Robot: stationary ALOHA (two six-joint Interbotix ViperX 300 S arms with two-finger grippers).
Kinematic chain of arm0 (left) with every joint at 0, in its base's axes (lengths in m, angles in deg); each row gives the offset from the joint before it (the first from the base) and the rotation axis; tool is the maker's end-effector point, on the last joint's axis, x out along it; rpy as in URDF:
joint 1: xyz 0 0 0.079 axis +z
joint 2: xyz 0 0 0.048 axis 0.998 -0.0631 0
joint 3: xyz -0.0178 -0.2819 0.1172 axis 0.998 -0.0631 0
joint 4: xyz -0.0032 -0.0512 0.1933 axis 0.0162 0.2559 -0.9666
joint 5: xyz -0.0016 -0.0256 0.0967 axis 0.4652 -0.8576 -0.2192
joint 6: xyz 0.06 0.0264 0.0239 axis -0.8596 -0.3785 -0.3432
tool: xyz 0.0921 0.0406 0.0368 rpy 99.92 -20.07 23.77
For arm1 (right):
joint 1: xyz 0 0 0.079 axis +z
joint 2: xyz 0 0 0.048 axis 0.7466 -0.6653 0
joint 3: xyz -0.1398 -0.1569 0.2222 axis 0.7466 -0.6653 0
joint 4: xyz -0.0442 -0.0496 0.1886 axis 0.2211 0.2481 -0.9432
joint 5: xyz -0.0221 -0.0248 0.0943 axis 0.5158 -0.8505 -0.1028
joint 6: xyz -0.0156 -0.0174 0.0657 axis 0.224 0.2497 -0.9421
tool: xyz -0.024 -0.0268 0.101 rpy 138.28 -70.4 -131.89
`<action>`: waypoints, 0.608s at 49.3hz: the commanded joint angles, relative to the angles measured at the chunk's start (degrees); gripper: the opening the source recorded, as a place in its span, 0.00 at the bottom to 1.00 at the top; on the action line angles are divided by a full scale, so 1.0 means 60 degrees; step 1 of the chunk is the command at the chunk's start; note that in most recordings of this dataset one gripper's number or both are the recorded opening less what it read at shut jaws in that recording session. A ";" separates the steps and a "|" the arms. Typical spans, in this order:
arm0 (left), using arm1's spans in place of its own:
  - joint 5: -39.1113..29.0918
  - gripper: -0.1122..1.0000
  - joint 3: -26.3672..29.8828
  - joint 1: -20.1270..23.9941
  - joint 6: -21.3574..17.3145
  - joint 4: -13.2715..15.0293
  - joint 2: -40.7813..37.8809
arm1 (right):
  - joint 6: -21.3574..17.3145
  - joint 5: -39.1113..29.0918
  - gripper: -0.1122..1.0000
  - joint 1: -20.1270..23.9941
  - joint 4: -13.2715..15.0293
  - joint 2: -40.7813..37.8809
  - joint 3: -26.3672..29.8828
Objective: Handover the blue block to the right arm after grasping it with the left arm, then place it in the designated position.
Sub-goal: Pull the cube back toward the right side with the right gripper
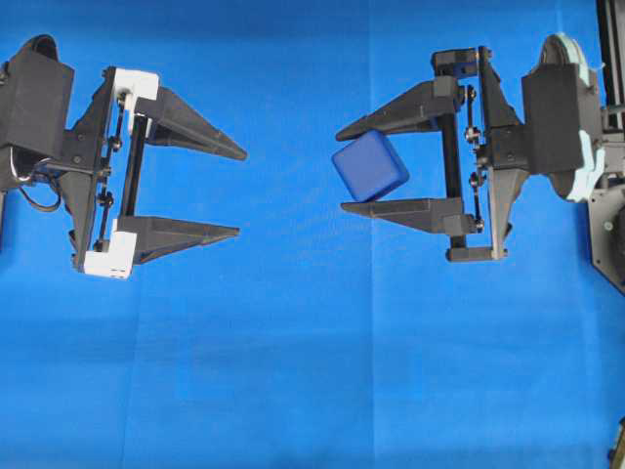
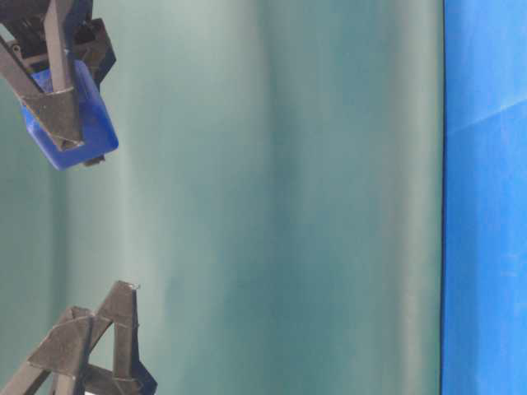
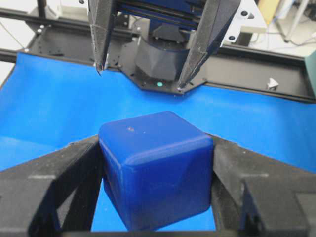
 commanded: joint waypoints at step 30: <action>0.0044 0.94 0.0176 0.0015 0.0000 0.0015 0.0059 | -0.0674 -0.2944 0.57 0.0557 -0.0088 -0.0015 0.0278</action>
